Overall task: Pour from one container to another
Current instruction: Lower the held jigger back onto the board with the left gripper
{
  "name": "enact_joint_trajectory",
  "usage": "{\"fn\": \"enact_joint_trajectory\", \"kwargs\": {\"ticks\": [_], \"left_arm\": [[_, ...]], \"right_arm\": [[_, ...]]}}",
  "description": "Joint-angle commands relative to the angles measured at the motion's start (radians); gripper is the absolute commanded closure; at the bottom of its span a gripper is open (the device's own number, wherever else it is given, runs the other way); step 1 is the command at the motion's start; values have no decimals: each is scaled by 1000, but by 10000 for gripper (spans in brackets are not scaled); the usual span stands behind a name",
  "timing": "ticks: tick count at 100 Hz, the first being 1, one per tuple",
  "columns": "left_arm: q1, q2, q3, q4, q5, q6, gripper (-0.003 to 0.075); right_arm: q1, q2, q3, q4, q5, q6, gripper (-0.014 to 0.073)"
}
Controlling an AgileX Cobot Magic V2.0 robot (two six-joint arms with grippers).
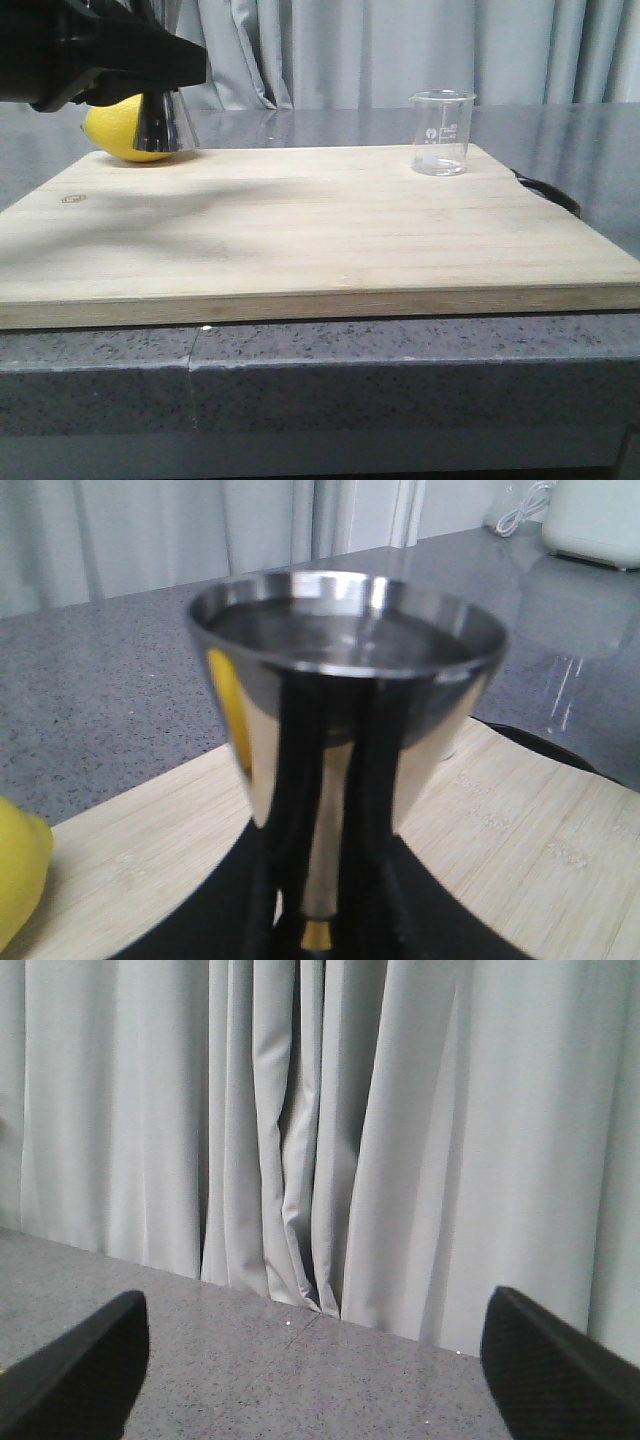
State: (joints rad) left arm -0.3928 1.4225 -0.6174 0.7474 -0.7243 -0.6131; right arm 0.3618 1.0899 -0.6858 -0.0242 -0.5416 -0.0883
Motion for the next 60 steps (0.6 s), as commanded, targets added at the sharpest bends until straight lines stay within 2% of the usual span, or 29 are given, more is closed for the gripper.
{"fn": "enact_joint_trajectory", "kwargs": {"ticks": [1,27,60], "left_arm": [[3,-8,-31,-38,-102,16,739],[3,88,-32,-38,-170,63,739],[3,135,-32,-55,-212,96,739]], "right_arm": [[13,-26,-25,-8,-60,-2,-15],[75,-26,-25,-8,-60,-2,-15],[87,-26,-25,-8,-60,-2,-15]]}}
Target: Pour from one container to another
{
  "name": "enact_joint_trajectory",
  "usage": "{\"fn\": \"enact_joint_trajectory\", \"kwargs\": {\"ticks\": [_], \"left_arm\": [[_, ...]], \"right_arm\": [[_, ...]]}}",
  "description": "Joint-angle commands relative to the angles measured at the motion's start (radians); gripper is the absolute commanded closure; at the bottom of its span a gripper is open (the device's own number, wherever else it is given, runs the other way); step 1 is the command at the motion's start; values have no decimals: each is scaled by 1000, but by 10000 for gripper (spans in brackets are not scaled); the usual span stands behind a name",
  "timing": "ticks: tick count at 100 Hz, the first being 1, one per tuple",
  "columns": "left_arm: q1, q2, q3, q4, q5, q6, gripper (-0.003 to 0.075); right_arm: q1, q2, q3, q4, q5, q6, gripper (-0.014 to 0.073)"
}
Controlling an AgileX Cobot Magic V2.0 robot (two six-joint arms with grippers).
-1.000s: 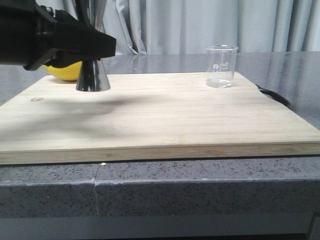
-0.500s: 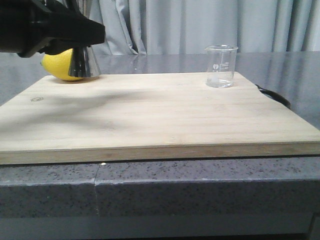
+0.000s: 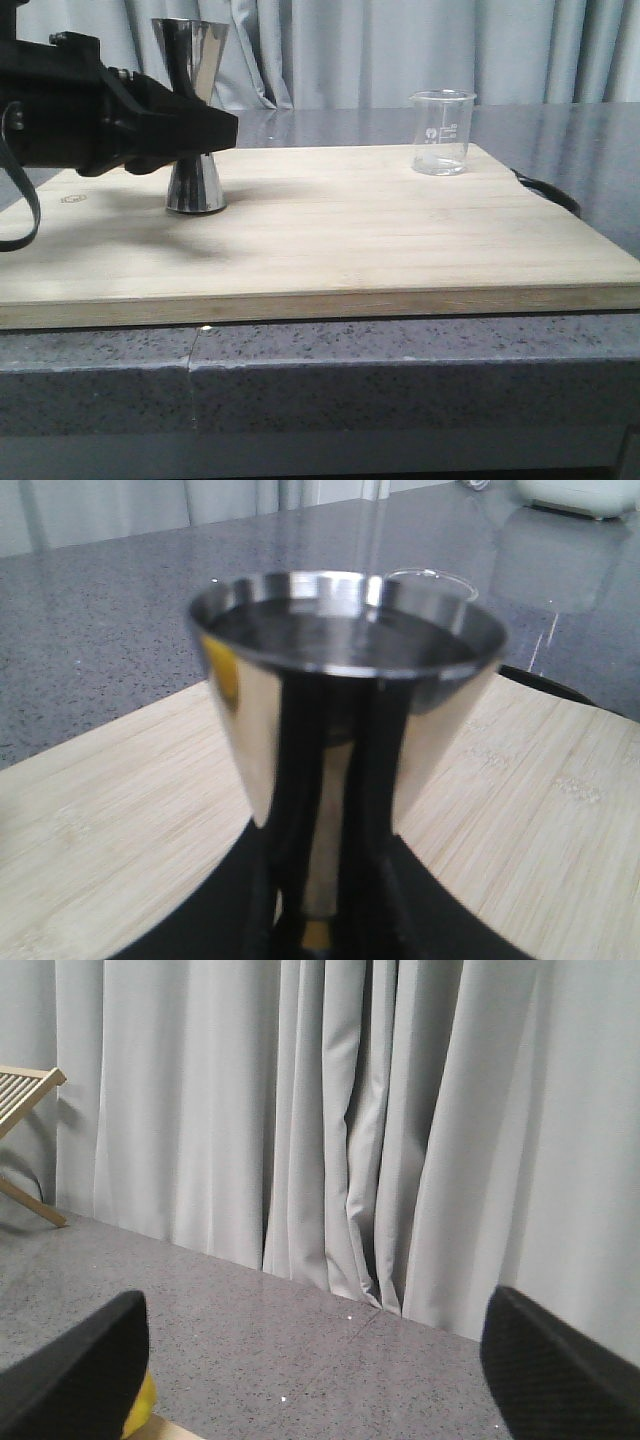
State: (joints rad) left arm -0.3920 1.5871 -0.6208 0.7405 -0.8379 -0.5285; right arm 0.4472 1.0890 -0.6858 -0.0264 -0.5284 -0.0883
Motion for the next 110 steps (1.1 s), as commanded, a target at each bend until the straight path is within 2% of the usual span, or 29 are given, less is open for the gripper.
{"fn": "enact_joint_trajectory", "kwargs": {"ticks": [1,31,62,110], "left_arm": [[2,-29,-28,-50,-98,13,739],[2,-29,-28,-129,-127,61,739],[2,29,-28,-131,-209,61,739],[2,41,-28,-132,-187,62,739]], "right_arm": [[2,-25,-25,-5,-74,-2,-15],[2,-25,-25,-5,-74,-2,-15],[2,-25,-25,-5,-74,-2,-15],[2,-25,-25,-5,-74,-2,-15]]}}
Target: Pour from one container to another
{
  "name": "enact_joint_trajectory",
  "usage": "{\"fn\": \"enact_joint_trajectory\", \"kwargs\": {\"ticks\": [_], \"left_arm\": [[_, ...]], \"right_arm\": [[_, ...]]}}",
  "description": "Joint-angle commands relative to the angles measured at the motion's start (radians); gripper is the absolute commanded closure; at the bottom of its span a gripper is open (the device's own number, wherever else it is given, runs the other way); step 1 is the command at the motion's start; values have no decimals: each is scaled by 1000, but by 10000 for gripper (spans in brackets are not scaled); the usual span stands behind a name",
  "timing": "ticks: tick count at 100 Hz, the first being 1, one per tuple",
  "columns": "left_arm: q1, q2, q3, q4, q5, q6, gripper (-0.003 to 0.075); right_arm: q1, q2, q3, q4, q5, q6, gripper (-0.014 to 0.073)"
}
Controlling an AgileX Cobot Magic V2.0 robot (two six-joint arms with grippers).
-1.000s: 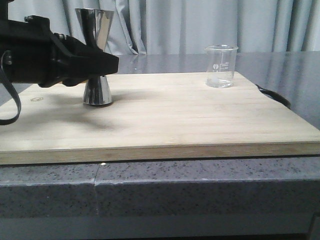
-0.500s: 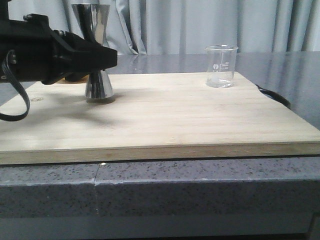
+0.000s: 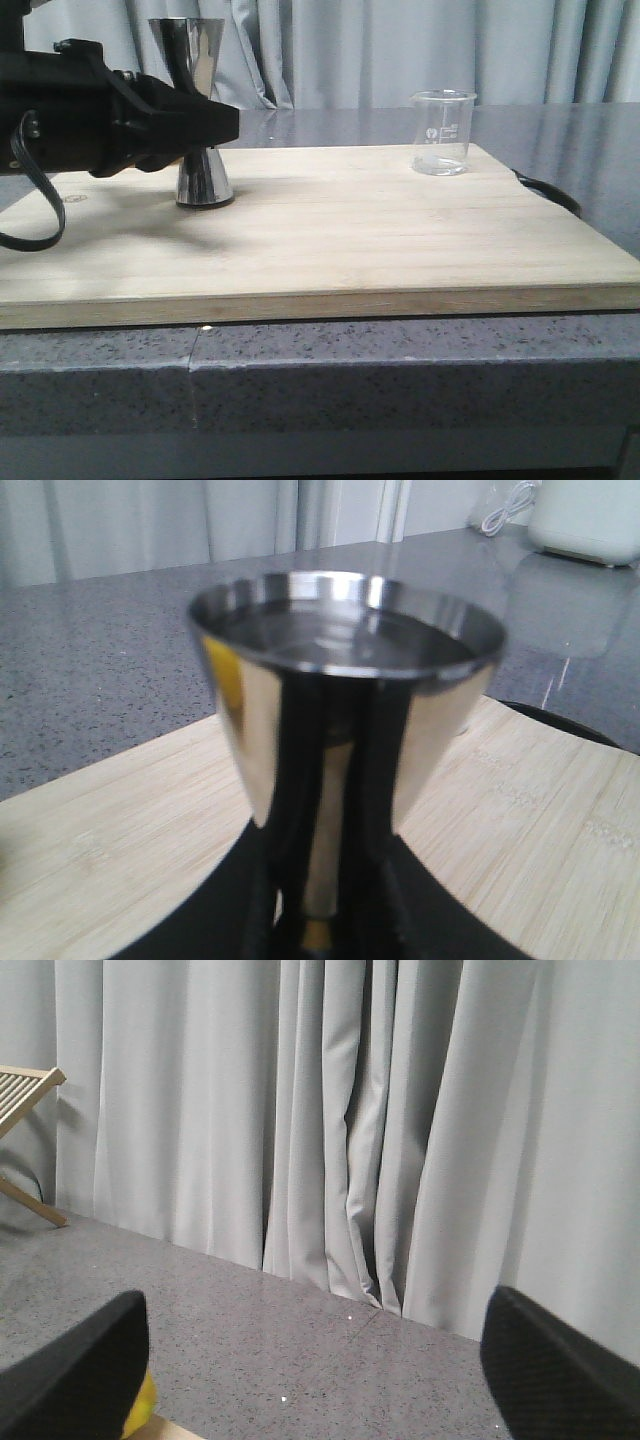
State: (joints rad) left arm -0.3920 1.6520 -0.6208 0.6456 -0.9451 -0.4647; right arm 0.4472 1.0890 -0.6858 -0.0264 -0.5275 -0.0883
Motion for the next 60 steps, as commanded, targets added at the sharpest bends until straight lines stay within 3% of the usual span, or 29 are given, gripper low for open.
{"fn": "enact_joint_trajectory", "kwargs": {"ticks": [1,60], "left_arm": [[2,-24,-28,-37,-80,-2,739],[2,4,-28,-37,-95,-2,739]], "right_arm": [[2,-25,-25,-5,-75,-2,-15],[2,-25,-25,-5,-75,-2,-15]]}}
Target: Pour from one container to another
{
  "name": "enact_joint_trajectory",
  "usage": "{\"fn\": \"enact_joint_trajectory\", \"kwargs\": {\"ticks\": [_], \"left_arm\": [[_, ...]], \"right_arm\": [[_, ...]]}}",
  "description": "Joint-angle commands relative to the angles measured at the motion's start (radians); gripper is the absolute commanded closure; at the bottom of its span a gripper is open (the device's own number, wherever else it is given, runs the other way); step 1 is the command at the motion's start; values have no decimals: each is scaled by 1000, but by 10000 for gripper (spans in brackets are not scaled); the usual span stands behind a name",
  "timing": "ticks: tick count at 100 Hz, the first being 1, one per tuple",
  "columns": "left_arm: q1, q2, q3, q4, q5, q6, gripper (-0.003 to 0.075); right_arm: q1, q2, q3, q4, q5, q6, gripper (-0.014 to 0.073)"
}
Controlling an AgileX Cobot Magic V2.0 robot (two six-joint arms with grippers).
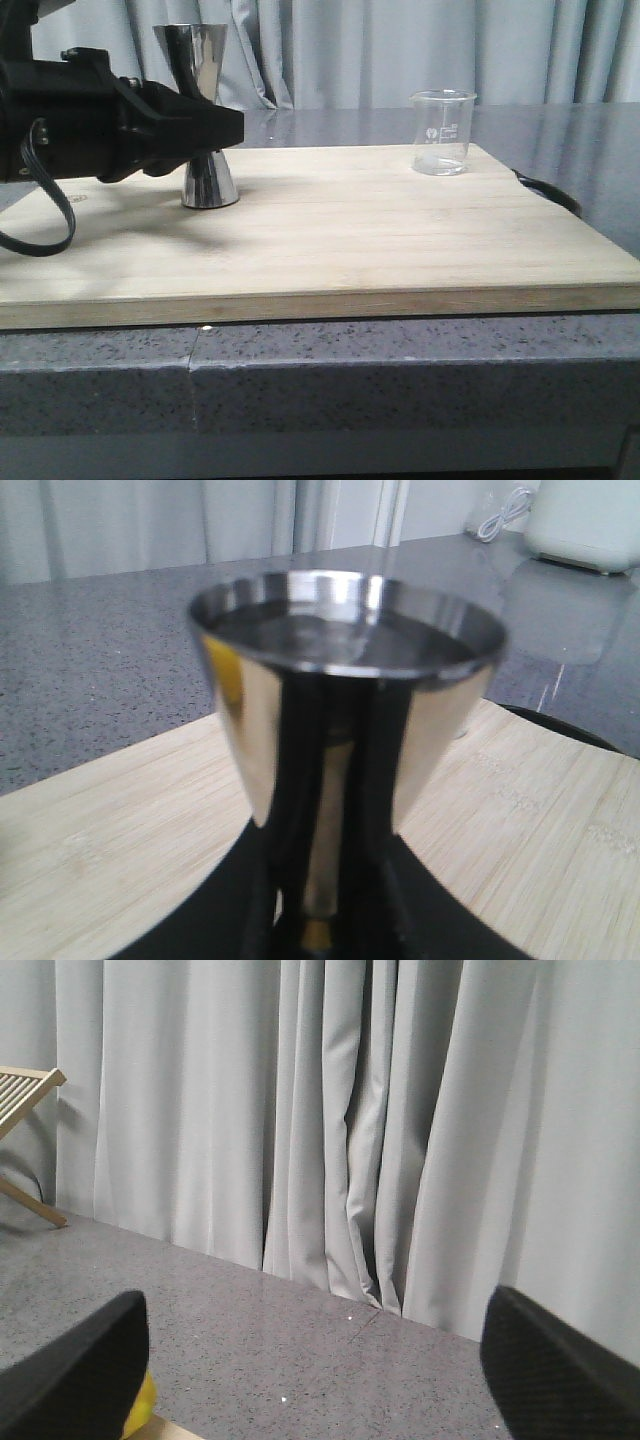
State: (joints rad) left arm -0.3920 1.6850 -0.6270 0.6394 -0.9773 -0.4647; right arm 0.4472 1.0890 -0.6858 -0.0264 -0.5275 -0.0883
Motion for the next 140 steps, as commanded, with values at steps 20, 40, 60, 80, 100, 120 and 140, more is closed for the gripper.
{"fn": "enact_joint_trajectory", "kwargs": {"ticks": [20,40,60,80,100,120,140], "left_arm": [[2,-29,-22,-31,-63,-2,739],[2,-29,-22,-31,-63,-2,739],[2,-29,-22,-31,-63,-2,739],[2,-29,-22,-31,-63,-2,739],[2,-29,-22,-31,-63,-2,739],[2,-29,-22,-27,-63,-2,739],[2,-29,-22,-25,-63,-2,738]], "right_arm": [[2,-25,-25,-5,-75,-2,-15],[2,-25,-25,-5,-75,-2,-15],[2,-25,-25,-5,-75,-2,-15],[2,-25,-25,-5,-75,-2,-15],[2,-25,-25,-5,-76,-2,-15],[2,-25,-25,-5,-89,-2,-15],[2,-25,-25,-5,-89,-2,-15]]}}
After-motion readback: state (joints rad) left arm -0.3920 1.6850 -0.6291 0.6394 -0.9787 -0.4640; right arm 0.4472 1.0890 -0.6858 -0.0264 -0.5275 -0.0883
